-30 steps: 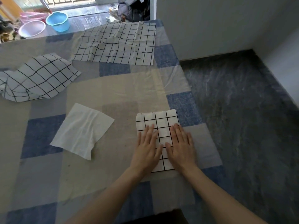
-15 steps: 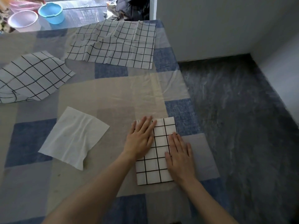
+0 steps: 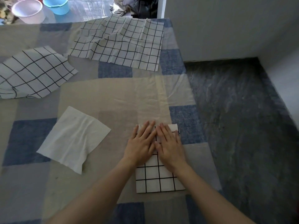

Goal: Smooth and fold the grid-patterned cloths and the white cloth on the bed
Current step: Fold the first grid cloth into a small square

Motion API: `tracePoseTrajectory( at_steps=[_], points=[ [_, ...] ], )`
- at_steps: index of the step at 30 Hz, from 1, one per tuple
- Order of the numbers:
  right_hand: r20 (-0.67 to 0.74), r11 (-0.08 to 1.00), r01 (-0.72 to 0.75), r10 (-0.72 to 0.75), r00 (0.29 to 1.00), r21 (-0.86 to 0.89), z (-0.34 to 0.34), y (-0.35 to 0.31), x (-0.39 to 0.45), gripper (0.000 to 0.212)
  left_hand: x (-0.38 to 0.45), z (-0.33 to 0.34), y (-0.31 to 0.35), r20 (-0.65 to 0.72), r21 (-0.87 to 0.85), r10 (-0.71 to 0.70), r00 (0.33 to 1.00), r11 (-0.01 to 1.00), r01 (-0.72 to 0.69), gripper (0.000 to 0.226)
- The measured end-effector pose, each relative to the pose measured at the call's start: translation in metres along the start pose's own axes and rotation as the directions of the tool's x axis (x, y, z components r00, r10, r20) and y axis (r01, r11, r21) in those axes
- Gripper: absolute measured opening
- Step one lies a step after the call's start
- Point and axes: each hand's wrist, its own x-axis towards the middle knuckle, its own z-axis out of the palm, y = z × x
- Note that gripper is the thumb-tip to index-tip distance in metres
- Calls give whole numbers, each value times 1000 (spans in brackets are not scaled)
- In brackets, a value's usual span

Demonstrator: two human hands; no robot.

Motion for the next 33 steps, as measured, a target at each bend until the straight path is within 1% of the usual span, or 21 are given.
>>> tracePoseTrajectory(
  at_steps=[1,3,5,7,8,10,11,13,14,16,17,19,21,23,25,26,28,29,31,32,33],
  points=[
    [13,999,0,1,1000,-40,-1,9,-1,59,0,-1,0,-3,-6,-2,1000,1000,2,57],
    [-3,994,-56,56,998,-89,-7,29,-3,60,1,-2,1,-9,-18,-13,1000,1000,13,56],
    [-44,988,-117,113,993,-98,-17,44,-4,61,1,-2,1,-7,-20,-18,1000,1000,18,56],
    [-57,987,-132,126,990,-97,-29,46,-1,61,1,-2,1,-1,-16,-18,1000,1000,18,56],
    [-65,988,-134,128,990,-83,-36,44,3,58,1,-2,0,2,-15,-19,1000,1000,19,57],
    [-87,988,-150,147,985,-37,-51,39,17,40,1,-3,0,7,-19,-21,1000,1000,21,57],
    [-64,986,-163,161,985,-21,-57,37,24,31,1,-3,0,10,-19,-20,1000,1000,20,57],
    [35,985,-169,168,985,25,-66,35,36,27,1,-3,1,9,-20,-24,1000,1000,24,57],
    [83,975,-193,185,979,107,-70,33,42,29,0,-2,1,8,-24,-25,1000,999,25,57],
    [160,911,-292,254,954,291,-75,30,52,38,0,-2,1,18,-18,-25,1000,1000,25,57],
    [189,886,-330,280,941,327,-77,29,56,42,0,-2,1,26,-11,-23,999,1000,24,58],
    [242,886,-364,301,923,287,-80,28,62,41,1,-3,1,40,-10,-23,999,1000,24,58],
    [295,903,-378,312,903,204,-83,28,67,36,1,-4,1,53,-3,-22,998,1000,22,57],
    [348,926,-368,317,883,90,-84,26,70,35,1,-4,1,61,11,-24,998,1000,23,57],
    [348,958,-282,279,895,-43,-84,23,71,31,1,-4,2,58,13,-23,998,1000,22,57],
    [339,968,-236,250,907,-83,-85,20,71,28,2,-4,2,59,12,-21,998,1000,20,57],
    [326,981,-172,191,926,-87,-87,16,70,16,2,-3,2,60,5,-22,998,1000,21,57],
    [329,984,-164,179,927,-71,-89,15,70,12,2,-4,2,55,-5,-25,998,1000,26,58],
    [352,986,-160,164,922,-41,-90,14,69,15,3,-10,3,66,-46,-42,997,998,45,61],
    [366,987,-157,154,918,-22,-89,15,69,18,5,-17,5,84,-68,-56,995,996,62,67],
    [386,988,-152,142,911,-5,-90,15,70,26,11,-27,7,106,-78,-74,992,994,82,78]
  ],
)
